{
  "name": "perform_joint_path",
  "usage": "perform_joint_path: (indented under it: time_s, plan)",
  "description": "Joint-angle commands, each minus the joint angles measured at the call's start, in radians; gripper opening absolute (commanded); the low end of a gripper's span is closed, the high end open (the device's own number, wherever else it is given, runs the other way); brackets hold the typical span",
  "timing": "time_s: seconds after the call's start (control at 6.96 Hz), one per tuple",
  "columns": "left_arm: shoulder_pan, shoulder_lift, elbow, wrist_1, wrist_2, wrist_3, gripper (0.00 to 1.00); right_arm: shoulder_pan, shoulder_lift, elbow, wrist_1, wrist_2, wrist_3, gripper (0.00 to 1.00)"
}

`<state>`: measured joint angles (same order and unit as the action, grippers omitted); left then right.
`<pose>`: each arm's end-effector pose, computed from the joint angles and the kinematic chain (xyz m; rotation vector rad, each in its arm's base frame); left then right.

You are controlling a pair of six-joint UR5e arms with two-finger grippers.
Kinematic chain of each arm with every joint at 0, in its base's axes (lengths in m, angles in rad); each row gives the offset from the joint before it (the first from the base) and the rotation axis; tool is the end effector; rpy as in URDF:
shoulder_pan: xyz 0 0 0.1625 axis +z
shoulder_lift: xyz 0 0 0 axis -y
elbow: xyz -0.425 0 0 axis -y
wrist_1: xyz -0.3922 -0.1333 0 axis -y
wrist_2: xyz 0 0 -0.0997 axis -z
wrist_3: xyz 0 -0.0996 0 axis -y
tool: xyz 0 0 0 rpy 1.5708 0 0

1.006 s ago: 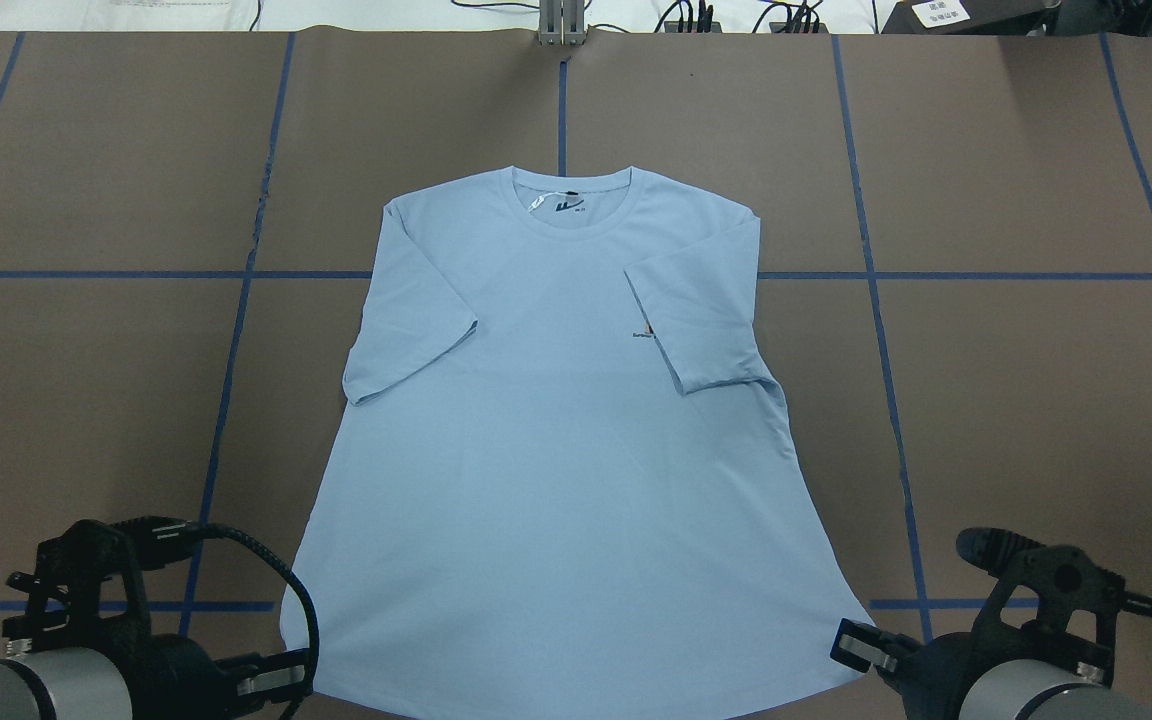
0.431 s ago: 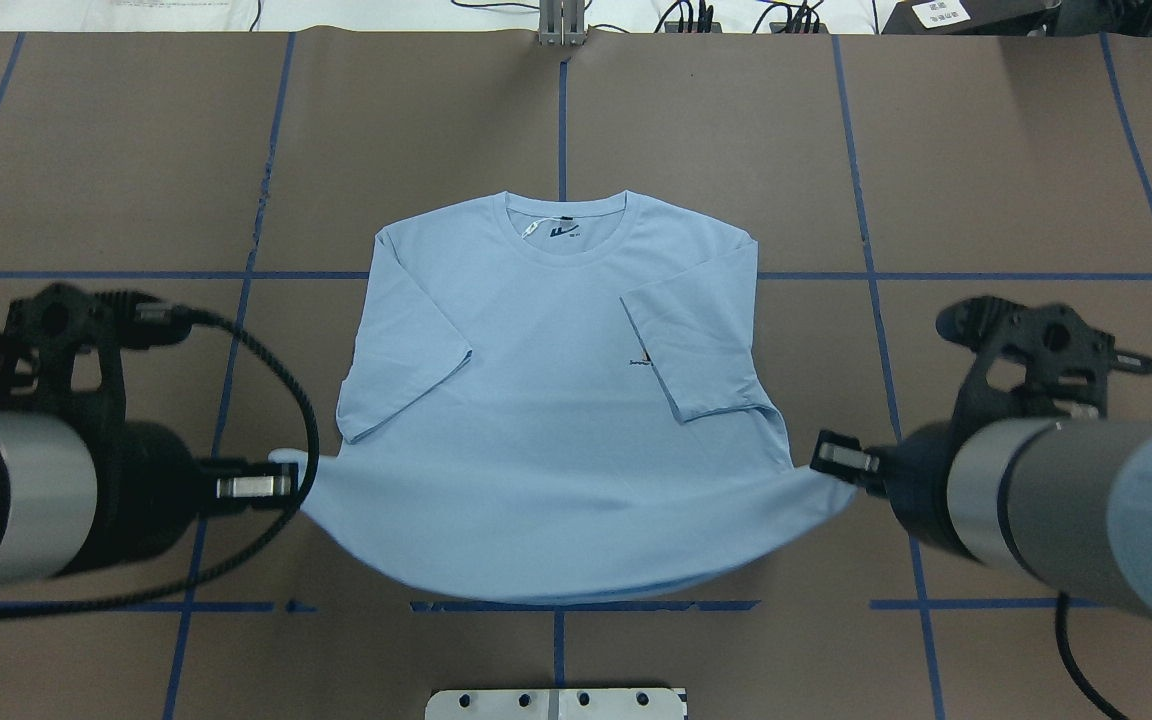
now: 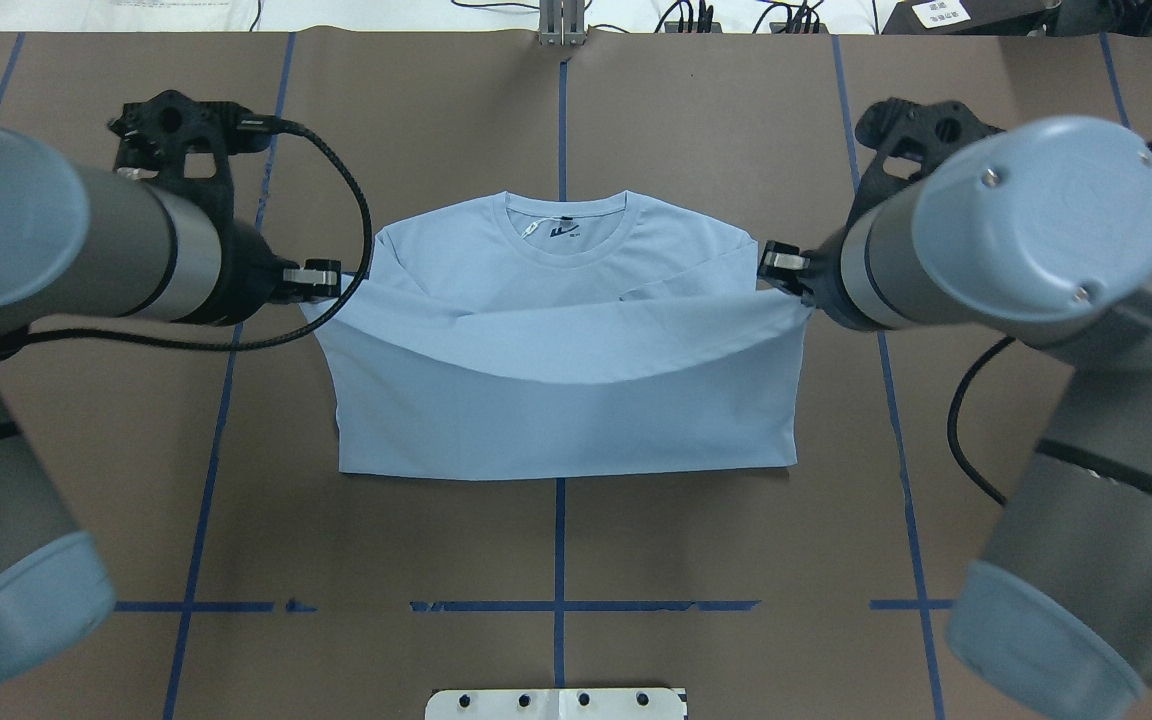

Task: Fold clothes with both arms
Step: 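Lift the hem with both grippers and fold it toward the collar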

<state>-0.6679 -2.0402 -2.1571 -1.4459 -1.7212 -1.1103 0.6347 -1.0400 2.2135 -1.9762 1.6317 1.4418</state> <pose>0.3381 -0.4175 0.1791 0.3792 0.8599 -0.1219 -0.3334 -0.4035 0.1696 0.2346 -0.7409 0.4569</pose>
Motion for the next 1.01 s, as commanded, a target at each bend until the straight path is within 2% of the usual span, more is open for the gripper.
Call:
perform_joint_path:
  time_s: [0.0, 0.29, 0.43, 0.58, 0.86]
  plan:
    - [-0.045, -0.049, 0.283, -0.210, 0.005, 0.038, 0.00, 0.110, 0.015, -0.281, 0.254, 0.022, -0.091, 0.00]
    - [-0.045, -0.121, 0.487, -0.334, 0.047, 0.038, 0.00, 0.143, 0.118, -0.592, 0.431, 0.022, -0.096, 0.00]
    - [-0.045, -0.144, 0.582, -0.411, 0.057, 0.038, 0.00, 0.148, 0.130, -0.697, 0.512, 0.020, -0.113, 0.00]
    - [-0.045, -0.181, 0.677, -0.442, 0.061, 0.040, 0.00, 0.148, 0.130, -0.754, 0.581, 0.019, -0.112, 0.00]
    - [-0.045, -0.198, 0.788, -0.513, 0.100, 0.058, 0.00, 0.123, 0.130, -0.772, 0.585, 0.014, -0.112, 0.00]
